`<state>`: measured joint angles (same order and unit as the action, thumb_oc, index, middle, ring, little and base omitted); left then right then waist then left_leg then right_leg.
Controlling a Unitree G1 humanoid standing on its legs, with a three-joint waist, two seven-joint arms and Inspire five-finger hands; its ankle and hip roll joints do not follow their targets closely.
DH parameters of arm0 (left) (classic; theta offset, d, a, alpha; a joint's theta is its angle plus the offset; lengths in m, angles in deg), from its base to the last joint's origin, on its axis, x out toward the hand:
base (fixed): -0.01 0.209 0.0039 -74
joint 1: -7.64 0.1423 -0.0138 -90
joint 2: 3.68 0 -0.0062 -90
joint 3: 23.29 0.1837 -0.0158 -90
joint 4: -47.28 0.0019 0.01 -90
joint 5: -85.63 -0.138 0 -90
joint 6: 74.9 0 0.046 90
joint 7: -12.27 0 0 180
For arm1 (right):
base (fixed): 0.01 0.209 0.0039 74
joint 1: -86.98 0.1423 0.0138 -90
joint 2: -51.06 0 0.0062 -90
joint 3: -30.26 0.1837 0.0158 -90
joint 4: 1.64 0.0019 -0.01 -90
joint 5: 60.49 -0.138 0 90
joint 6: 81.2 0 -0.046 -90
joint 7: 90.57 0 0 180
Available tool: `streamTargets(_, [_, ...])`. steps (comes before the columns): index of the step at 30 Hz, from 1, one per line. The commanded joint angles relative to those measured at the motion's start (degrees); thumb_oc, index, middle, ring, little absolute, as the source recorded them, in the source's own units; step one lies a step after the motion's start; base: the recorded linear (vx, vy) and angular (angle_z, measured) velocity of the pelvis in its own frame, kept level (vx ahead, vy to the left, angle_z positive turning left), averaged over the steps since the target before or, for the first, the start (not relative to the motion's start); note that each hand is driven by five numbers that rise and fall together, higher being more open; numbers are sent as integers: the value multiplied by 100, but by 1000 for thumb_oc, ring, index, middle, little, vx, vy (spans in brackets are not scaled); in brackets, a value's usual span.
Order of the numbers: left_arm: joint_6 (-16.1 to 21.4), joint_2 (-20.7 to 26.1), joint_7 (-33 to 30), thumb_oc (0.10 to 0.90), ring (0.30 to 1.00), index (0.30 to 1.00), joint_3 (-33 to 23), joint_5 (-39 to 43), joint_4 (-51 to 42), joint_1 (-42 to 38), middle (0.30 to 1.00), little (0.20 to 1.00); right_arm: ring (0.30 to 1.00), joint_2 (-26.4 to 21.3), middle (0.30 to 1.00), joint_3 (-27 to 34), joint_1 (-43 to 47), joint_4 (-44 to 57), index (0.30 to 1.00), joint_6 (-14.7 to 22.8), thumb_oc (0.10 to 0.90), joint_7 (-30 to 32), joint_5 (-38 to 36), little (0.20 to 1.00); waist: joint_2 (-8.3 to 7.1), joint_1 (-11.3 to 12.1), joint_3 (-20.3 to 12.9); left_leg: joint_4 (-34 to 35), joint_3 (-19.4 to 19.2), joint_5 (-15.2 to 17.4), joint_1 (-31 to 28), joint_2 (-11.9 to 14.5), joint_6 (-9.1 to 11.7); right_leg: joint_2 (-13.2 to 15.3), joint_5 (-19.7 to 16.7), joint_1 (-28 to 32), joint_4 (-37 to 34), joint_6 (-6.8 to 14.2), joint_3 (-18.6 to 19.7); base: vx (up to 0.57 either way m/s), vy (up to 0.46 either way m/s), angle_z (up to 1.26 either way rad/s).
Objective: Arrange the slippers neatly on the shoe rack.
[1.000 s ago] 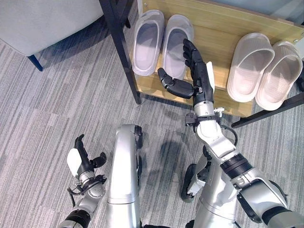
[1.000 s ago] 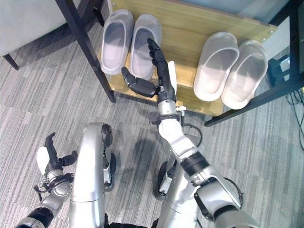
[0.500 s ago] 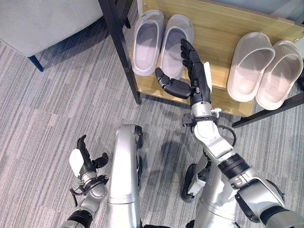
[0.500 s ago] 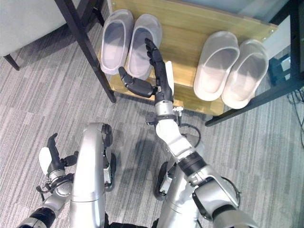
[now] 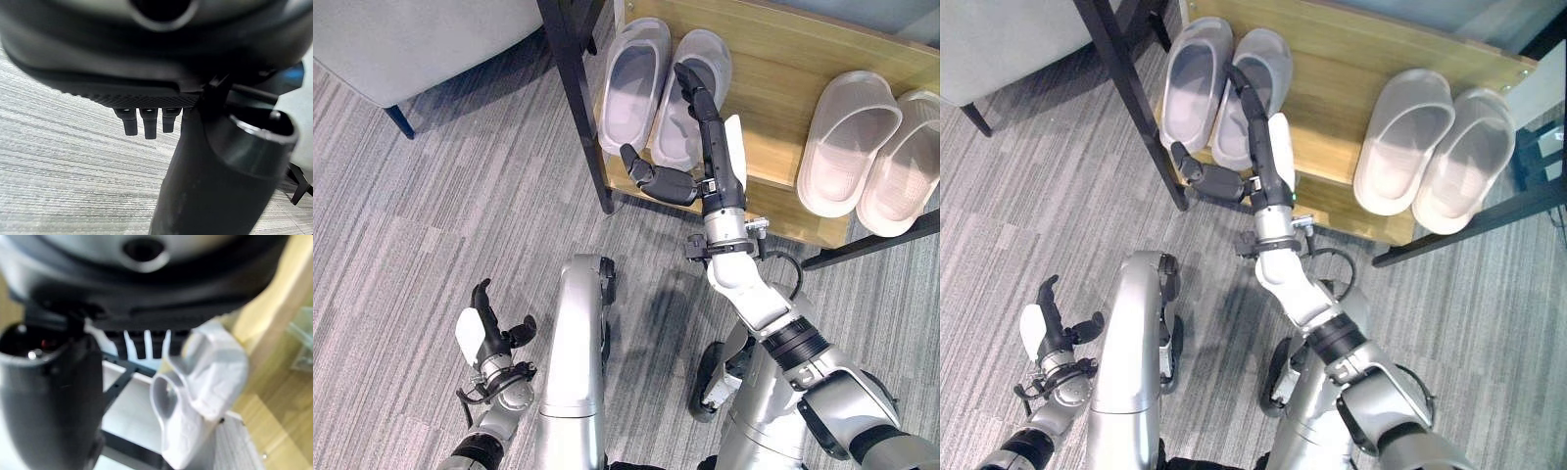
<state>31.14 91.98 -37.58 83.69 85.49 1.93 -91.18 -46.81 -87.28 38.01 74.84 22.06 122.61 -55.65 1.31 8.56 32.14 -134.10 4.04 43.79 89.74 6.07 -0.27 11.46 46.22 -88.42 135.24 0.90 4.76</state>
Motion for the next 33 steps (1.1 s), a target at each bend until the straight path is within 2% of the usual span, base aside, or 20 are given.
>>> streamTargets(1, [390, 152, -476, 800, 900, 900, -53, -85, -427, 142, 900, 900, 900, -204, 900, 282, 274, 1381, 900, 520, 800, 474, 608, 900, 130, 269, -235, -232, 223, 18, 21, -298, -253, -50, -611, -154, -198, -598, 92, 0, 0, 0])
streamTargets(3, [401, 150, -492, 800, 900, 900, -72, -81, -433, 143, 900, 900, 900, -251, 900, 283, 253, 1519, 900, 556, 800, 456, 655, 900, 133, 267, -235, -236, 224, 13, 21, -297, -249, -50, -612, -154, -193, -594, 95, 0, 0, 0])
streamTargets(6, [436, 177, -476, 800, 900, 900, -165, -122, -562, 207, 900, 900, 900, -626, 900, 319, -4, 2453, 900, 806, 800, 123, 724, 900, 95, 209, -235, -248, 221, 2, 21, -296, -231, -49, -608, -154, -177, -574, 102, 0, 0, 0])
streamTargets(8, [439, 168, -458, 800, 900, 900, -183, -140, -581, 223, 900, 900, 900, -728, 900, 384, -166, 2717, 900, 863, 800, 58, 762, 900, 83, 188, -235, -253, 223, -3, 21, -303, -231, -48, -603, -154, -169, -570, 108, 0, -6, 3])
streamTargets(9, [452, 146, -422, 800, 900, 900, -215, -192, -612, 261, 900, 900, 900, -919, 900, 500, -567, 3166, 900, 918, 800, 44, 977, 900, 59, 139, -235, -264, 231, -2, 21, -306, -231, -55, -593, -154, -157, -562, 118, 0, -12, 5])
streamTargets(12, [452, 133, -408, 800, 900, 900, -258, -258, -680, 292, 900, 900, 900, -1123, 900, 705, -1069, 3553, 900, 988, 800, 70, 1184, 900, 29, 73, -235, -261, 230, -2, 21, -298, -229, -64, -593, -154, -158, -550, 139, -3, -3, 2])
streamTargets(13, [444, 168, -407, 800, 900, 900, -305, -399, -831, 351, 900, 900, 900, -1336, 900, 974, -1590, 3811, 900, 1027, 800, 179, 1424, 900, 13, 7, -235, -257, 220, -9, 21, -300, -230, -64, -578, -154, -165, -548, 148, 0, 0, 0])
streamTargets(17, [426, 251, -417, 800, 900, 900, -408, -590, -1093, 463, 900, 900, 900, -1653, 900, 1404, -2242, 3951, 900, 1058, 800, 398, 1609, 900, -16, -72, -235, -215, 184, -40, 21, -288, -209, -51, -597, -154, -222, -566, 191, 0, 0, 0])
streamTargets(19, [444, 276, -344, 800, 900, 900, -572, -576, -1276, 490, 900, 900, 900, -1673, 900, 1557, -2701, 3920, 900, 1189, 800, 310, 1268, 900, 15, -129, -235, 27, 118, -146, 21, -269, -217, -50, -641, -154, -440, -572, 174, -37, 36, -1])
streamTargets(21, [428, 332, -286, 800, 900, 900, -607, -647, -1230, 286, 900, 900, 900, -1259, 900, 1596, -2986, 3810, 900, 1469, 800, 151, 552, 900, -9, -166, -235, 318, 60, -301, 21, -320, -230, -45, -756, -154, -727, -557, 157, -15, 49, -2])
streamTargets(22, [428, 334, -286, 800, 900, 900, -606, -647, -1230, 285, 900, 900, 900, -1258, 900, 1599, -2987, 3811, 900, 1469, 800, 148, 549, 900, -11, -165, -235, 320, 59, -303, 21, -321, -230, -44, -757, -154, -728, -557, 158, -31, 15, -3])
streamTargets(23, [385, 382, -200, 800, 900, 900, -647, -590, -1323, 111, 900, 900, 900, -809, 900, 1540, -3196, 3699, 900, 1669, 800, -69, -163, 900, -61, -183, -235, 624, -17, -422, 21, -320, -242, -49, -869, -150, -987, -567, 111, -171, -10, -1])
streamTargets(24, [387, 404, 20, 800, 900, 900, -700, -619, -1613, -84, 900, 900, 900, -573, 900, 1440, -3372, 3642, 900, 1806, 800, -350, -685, 900, -137, -193, -237, 1231, -37, -613, 21, -383, -224, -78, -1043, -6, -1612, -562, -34, -177, -10, 0])
streamTargets(26, [391, 378, 60, 800, 900, 900, -673, -692, -1612, -167, 900, 900, 900, -476, 900, 1320, -3467, 3633, 900, 1868, 800, -501, -866, 900, -158, -204, -276, 1561, -64, -767, 21, -420, -212, -48, -1137, 82, -1922, -572, -147, -175, 27, 2])
streamTargets(27, [424, 292, 245, 800, 900, 900, -521, -769, -1623, -219, 900, 900, 900, -342, 900, 1114, -3741, 3448, 900, 1825, 800, -785, -1242, 900, -192, -239, -698, 2269, -53, -1083, 12, -436, -204, -17, -1323, 164, -2542, -559, -293, -160, 49, 6])
streamTargets(29, [418, 254, 271, 800, 900, 900, -452, -818, -1628, -238, 900, 900, 900, -328, 900, 1072, -3854, 3375, 900, 1809, 800, -825, -1231, 900, -217, -244, -799, 2449, -43, -1142, -41, -447, -183, 4, -1369, 236, -2756, -550, -330, -89, 47, 14])
streamTargets(30, [456, 210, 402, 800, 900, 900, -304, -939, -1691, -243, 900, 900, 900, -225, 900, 945, -4139, 2930, 900, 1735, 800, -892, -1311, 900, -236, -274, -997, 3101, -78, -1364, -387, -377, -173, 112, -1519, 573, -3350, -511, -464, -57, 66, 7])
streamTargets(31, [502, 129, 475, 800, 900, 900, -195, -965, -1646, -230, 900, 900, 900, -205, 900, 916, -4325, 2751, 900, 1709, 800, -902, -1259, 900, -273, -289, -1090, 3460, -24, -1462, -609, -346, -154, 144, -1563, 790, -3709, -489, -532, -61, 65, 1])
streamTargets(32, [504, 128, 473, 800, 900, 900, -191, -966, -1644, -229, 900, 900, 900, -204, 900, 917, -4328, 2750, 900, 1712, 800, -900, -1257, 900, -267, -291, -1088, 3489, -20, -1486, -623, -351, -155, 148, -1582, 810, -3739, -493, -543, -25, 63, 3])
streamTargets(33, [510, -21, 586, 800, 900, 900, 23, -1068, -1247, -284, 900, 900, 900, -314, 900, 849, -4590, 2379, 900, 1662, 800, -929, -987, 900, -321, -333, -1244, 4093, 31, -1598, -1078, -232, -145, 232, -1684, 1255, -4360, -450, -678, -17, 56, 14])
